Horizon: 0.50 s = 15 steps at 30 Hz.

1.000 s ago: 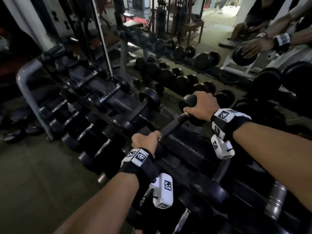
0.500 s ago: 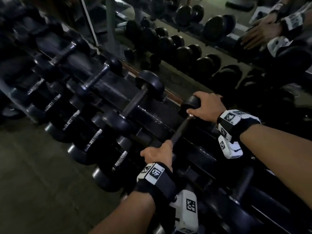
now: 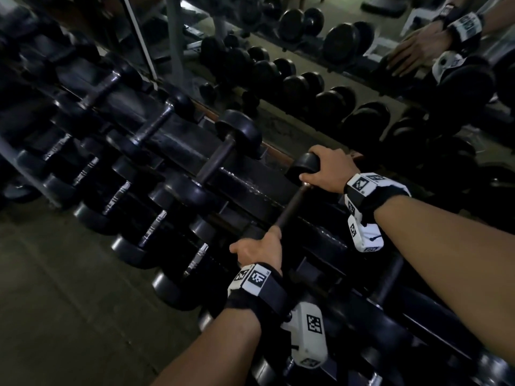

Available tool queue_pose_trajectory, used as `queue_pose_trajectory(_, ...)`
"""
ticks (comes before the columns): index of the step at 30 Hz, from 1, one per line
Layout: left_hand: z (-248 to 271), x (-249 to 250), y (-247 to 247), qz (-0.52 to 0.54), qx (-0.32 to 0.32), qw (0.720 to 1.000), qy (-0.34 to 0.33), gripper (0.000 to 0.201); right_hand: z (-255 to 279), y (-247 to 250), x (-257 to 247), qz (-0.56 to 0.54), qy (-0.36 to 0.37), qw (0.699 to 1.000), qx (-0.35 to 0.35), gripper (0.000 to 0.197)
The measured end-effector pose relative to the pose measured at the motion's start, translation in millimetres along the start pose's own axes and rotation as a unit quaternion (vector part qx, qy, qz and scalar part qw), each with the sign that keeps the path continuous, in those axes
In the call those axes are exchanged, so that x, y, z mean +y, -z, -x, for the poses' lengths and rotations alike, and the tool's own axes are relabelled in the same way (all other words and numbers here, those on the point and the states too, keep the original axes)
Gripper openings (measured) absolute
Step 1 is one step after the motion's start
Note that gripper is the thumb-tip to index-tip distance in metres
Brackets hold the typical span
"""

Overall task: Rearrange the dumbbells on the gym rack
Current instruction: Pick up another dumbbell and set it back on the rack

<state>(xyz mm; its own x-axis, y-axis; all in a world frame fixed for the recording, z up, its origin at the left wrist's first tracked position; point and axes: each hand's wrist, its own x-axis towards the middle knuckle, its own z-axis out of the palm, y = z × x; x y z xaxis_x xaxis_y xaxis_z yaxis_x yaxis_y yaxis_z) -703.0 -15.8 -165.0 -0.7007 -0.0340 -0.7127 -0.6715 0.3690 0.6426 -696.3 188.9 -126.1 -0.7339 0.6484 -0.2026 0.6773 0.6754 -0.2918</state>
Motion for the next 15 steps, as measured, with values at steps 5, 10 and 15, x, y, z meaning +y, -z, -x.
queue_pose_trajectory(5, -0.5, 0.2, -2.0, 0.002, 0.012, 1.000, -0.004, 0.070, -0.1, -1.2, 0.9, -0.004, 0.001, 1.000, 0.005, 0.056)
queue_pose_trajectory(10, 4.9, 1.2, 1.8, 0.008, 0.009, 1.000, -0.010, 0.077, 1.5, -3.0, 1.2, -0.006, 0.010, 1.000, 0.006, 0.056)
queue_pose_trajectory(15, 15.3, -9.3, 10.3, 0.014, -0.005, 0.999, -0.049, 0.104, 13.2, -3.7, 1.8, -0.019, -0.005, 1.000, 0.010, 0.064)
